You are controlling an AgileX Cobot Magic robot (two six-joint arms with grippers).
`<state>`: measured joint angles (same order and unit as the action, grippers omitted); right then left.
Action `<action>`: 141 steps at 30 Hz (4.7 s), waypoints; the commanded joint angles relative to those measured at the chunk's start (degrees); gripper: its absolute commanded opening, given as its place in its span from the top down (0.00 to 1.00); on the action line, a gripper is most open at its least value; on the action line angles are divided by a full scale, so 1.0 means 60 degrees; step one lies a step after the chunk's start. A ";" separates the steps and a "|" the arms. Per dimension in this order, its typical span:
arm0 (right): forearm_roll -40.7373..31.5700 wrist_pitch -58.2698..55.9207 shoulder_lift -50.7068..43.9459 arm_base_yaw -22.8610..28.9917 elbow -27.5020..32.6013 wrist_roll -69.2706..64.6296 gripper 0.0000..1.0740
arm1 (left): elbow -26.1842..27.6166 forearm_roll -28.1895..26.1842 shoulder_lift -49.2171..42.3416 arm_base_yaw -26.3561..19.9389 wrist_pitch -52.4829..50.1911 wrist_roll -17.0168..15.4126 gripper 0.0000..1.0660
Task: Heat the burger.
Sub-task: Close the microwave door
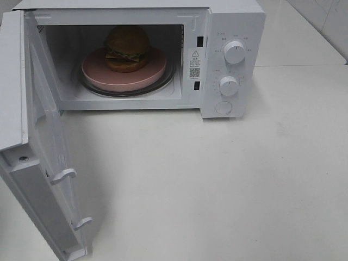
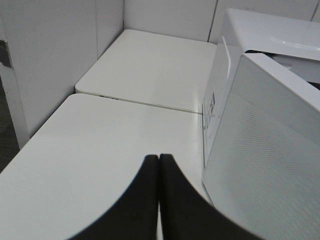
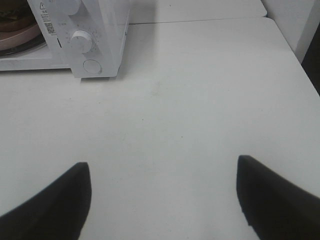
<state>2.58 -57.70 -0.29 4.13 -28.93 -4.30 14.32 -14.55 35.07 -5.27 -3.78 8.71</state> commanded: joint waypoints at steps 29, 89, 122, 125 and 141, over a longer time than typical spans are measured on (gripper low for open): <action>-0.0029 0.0134 -0.0248 -0.0029 0.0038 0.0105 0.29 | -0.0286 0.7592 0.6436 0.0210 -0.6914 -0.4689 1.00; -0.0029 0.0134 -0.0248 -0.0029 0.0038 0.0105 0.29 | 0.5204 0.4784 1.1994 0.6274 -0.6656 -0.4288 1.00; -0.0029 0.0134 -0.0248 -0.0029 0.0038 0.0105 0.29 | 0.9225 0.3867 1.4028 0.6904 -0.4841 -0.4116 1.00; -0.0029 0.0134 -0.0248 -0.0029 0.0038 0.0105 0.29 | 0.9654 0.3858 1.4219 0.6904 -0.4440 -0.4106 1.00; -0.0029 0.0134 -0.0248 -0.0029 0.0038 0.0105 0.29 | 0.9950 0.4631 1.3980 0.7124 -0.3419 -0.4154 1.00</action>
<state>2.58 -57.70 -0.29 4.13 -28.93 -4.30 72.88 13.75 119.86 38.27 -24.01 -16.84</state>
